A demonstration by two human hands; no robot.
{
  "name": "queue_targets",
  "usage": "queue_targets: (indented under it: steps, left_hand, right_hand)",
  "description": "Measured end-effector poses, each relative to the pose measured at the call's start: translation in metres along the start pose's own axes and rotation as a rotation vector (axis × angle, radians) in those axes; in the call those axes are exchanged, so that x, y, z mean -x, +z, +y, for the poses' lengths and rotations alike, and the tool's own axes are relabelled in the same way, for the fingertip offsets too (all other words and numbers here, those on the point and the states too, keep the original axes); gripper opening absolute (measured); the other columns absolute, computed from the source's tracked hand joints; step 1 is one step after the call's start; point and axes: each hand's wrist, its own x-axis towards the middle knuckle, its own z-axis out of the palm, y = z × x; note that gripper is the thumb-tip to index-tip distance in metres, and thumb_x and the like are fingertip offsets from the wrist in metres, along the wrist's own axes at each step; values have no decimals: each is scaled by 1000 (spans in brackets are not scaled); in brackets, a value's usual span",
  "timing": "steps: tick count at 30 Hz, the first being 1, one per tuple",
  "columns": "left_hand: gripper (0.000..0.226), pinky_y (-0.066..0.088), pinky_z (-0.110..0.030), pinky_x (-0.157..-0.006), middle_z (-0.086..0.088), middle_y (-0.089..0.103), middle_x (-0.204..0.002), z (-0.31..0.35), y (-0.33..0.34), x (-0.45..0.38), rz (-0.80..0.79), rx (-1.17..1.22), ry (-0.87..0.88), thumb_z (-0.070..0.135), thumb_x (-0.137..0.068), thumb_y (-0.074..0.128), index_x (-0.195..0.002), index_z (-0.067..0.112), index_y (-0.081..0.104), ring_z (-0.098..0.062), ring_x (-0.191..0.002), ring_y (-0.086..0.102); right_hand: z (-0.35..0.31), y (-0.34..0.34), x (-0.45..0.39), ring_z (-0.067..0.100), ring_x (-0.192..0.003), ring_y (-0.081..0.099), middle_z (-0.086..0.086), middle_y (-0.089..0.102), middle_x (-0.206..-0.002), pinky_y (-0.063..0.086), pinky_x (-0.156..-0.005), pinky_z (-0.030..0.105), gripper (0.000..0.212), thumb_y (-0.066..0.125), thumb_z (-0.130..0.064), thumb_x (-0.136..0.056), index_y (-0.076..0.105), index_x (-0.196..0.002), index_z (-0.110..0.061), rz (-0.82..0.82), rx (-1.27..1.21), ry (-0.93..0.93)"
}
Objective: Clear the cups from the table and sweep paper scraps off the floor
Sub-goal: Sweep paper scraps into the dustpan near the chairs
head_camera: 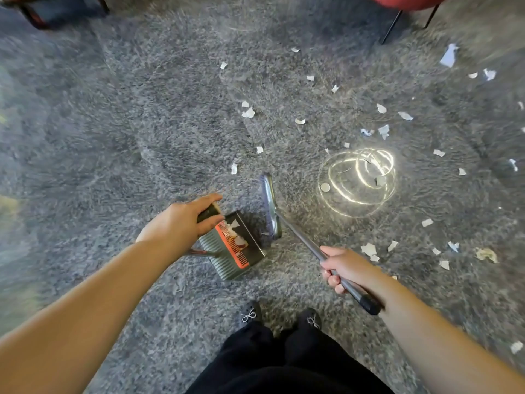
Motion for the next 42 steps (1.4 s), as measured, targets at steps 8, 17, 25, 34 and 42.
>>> queue_targets:
  steps: [8, 17, 25, 34, 42]
  left_hand:
    - [45, 50, -29, -51, 17, 59, -85, 5, -6, -6, -13, -10, 5, 67, -87, 46, -129, 71, 30, -5, -67, 59]
    - [56, 58, -39, -59, 8, 66, -92, 15, -5, -4, 4, -4, -53, 75, -79, 38, -134, 66, 32, -12, -67, 62]
    - [62, 55, -34, -54, 17, 59, -82, 23, 2, 6, 30, 65, -100, 81, -70, 33, -130, 67, 33, -9, -63, 60]
    - [55, 43, -24, -43, 25, 59, -78, 33, -1, 12, 69, 102, -82, 85, -65, 31, -119, 77, 32, -3, -54, 58]
    - [58, 41, -22, -44, 21, 61, -79, 31, -4, 10, 46, 95, -114, 81, -68, 35, -125, 71, 36, -4, -52, 57]
  right_hand:
    - [0, 6, -58, 11, -39, 36, 5, 39, -61, 31, -38, 21, 58, 36, 1, -98, 26, -150, -22, 53, -71, -8]
    - [4, 26, -56, 8, -37, 33, 3, 37, -59, 28, -37, 16, 61, 32, 3, -96, 22, -151, -23, -117, -152, 46]
    - [2, 2, -28, 9, -38, 31, 3, 36, -61, 25, -38, 17, 57, 33, 1, -96, 28, -147, -24, -84, -42, 0]
    - [10, -21, -59, 11, -39, 36, 5, 40, -64, 32, -39, 21, 47, 34, -2, -95, 35, -139, -17, 19, 105, 57]
    - [1, -6, -65, 12, -39, 35, 5, 39, -60, 32, -39, 20, 64, 34, 2, -97, 19, -151, -29, -98, 0, 163]
